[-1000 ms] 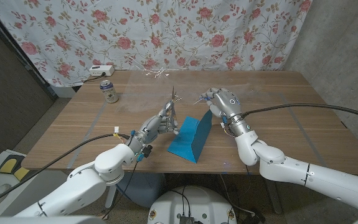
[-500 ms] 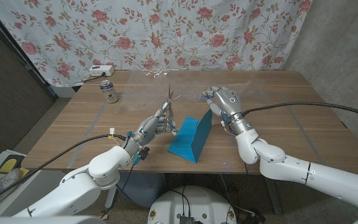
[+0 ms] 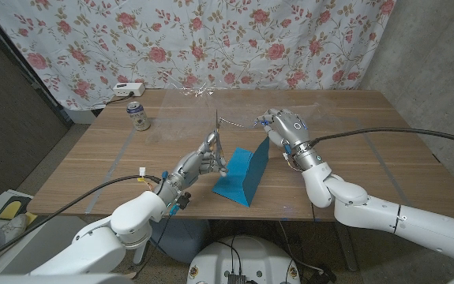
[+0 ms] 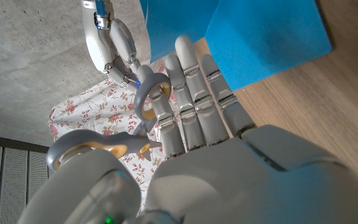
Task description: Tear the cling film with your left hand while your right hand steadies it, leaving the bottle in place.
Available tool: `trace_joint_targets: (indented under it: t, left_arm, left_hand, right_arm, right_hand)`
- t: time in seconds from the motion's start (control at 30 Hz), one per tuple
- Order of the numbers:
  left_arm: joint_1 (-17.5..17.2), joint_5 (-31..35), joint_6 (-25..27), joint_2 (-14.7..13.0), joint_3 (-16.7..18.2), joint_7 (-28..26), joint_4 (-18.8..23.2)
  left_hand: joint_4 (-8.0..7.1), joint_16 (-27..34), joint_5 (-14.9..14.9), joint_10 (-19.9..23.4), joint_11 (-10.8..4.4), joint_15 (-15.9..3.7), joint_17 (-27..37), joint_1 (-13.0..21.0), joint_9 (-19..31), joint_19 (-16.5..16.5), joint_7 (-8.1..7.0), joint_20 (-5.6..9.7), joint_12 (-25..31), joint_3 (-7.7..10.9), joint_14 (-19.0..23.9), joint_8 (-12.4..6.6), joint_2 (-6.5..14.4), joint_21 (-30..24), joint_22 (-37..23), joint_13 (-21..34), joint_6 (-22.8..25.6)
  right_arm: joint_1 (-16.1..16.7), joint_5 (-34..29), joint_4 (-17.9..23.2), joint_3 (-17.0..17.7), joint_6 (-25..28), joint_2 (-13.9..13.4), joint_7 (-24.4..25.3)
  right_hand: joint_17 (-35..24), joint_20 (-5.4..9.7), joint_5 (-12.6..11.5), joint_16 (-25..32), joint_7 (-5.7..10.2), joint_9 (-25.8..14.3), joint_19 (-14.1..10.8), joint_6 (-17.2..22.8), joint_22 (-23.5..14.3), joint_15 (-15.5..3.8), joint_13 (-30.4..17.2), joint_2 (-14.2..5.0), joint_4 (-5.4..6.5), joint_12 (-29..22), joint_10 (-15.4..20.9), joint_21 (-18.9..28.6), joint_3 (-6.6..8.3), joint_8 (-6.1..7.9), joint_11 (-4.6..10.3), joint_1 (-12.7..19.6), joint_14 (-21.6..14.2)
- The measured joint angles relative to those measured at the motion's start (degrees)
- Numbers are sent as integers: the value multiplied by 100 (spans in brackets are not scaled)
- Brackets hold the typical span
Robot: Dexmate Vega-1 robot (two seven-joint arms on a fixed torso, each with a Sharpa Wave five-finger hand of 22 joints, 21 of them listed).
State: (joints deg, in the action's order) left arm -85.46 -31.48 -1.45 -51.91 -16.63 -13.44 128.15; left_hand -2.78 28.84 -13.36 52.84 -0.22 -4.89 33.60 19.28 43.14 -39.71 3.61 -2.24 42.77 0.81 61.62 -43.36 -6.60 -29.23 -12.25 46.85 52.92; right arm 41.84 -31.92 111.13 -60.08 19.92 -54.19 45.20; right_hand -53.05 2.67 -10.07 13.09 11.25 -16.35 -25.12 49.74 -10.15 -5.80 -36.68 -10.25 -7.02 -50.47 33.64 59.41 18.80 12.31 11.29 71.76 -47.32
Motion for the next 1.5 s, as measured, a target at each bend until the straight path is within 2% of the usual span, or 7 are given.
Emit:
trace_joint_targets:
  t: [0.5, 1.1, 1.13, 1.3, 1.43, 1.5]
  left_arm:
    - [-233, -6, -54, -157, 115, 153, 90]
    - [-360, -34, -141, -109, 165, 206, -15]
    - [-360, -34, -141, -92, 166, 143, -30]
    - [-347, -25, -141, -48, 169, 107, -73]
    - [-341, -2, -141, -19, 177, 72, -101]
    - [-335, 5, -141, -3, 183, 59, -107]
  left_hand:
    - [-8, 0, -55, 0, 0, 1, -3, 0, 0, 0, 0, 0, -9, -53, 0, 17, 0, 21, -1, -1, 0]
    - [-10, 1, -101, 0, 0, 21, -15, 2, 0, 0, 0, 0, -29, -102, -21, 22, 2, 43, -1, -1, 0]
    - [-10, 1, -127, 0, 0, 21, -15, 2, 0, 0, 0, 0, -30, -102, -21, 22, 2, 42, -1, 1, 0]
    - [-15, 1, -129, 0, 0, 21, -15, 4, 0, 0, 0, 0, -30, -108, -21, 22, 4, 42, -1, -7, 0]
    - [-16, 1, -129, 0, 0, 21, -39, 37, 0, 0, 0, 0, -32, -108, -21, 38, 81, 42, -1, -18, 0]
    - [-119, 1, -134, 0, 0, 21, -44, 75, 0, 0, 0, 0, -34, -211, -21, 55, 161, 42, -1, -19, -1]
  right_arm:
    - [-146, 68, 137, 76, -79, -81, -271]
    - [-122, -39, 189, 79, 136, -168, -388]
    - [-85, -44, 486, 79, 144, -225, -394]
    - [-69, -51, 531, 79, 175, -256, -421]
    - [-48, -51, 570, 79, 184, -288, -426]
    - [-40, -51, 579, 79, 187, -296, -426]
  right_hand:
    - [37, 0, 0, 0, 0, 1, -1, 0, 0, 0, -15, -8, 0, 23, 0, 0, 0, 0, 0, -39, 0]
    - [53, 0, 0, 0, 0, 1, -1, 0, 0, 0, -128, -1, 0, 49, 1, 0, 0, 0, 1, -46, 0]
    - [53, 0, 0, 0, 0, 1, -1, 0, 0, 0, -132, -1, 0, 50, 1, 0, 0, 0, 1, -46, 0]
    - [52, 0, 0, 0, 0, 1, -1, 0, 0, 0, -150, 0, 0, 67, 1, 0, 0, 0, 1, -46, 0]
    - [52, 0, 0, 0, 0, 1, -1, 0, 0, 0, -164, 0, 0, 84, 3, 0, 0, 0, 3, -46, 1]
    - [52, 0, 0, 0, 0, 1, -1, 0, 0, 1, -164, 7, 0, 88, 21, 0, 0, 0, 21, -53, 1]
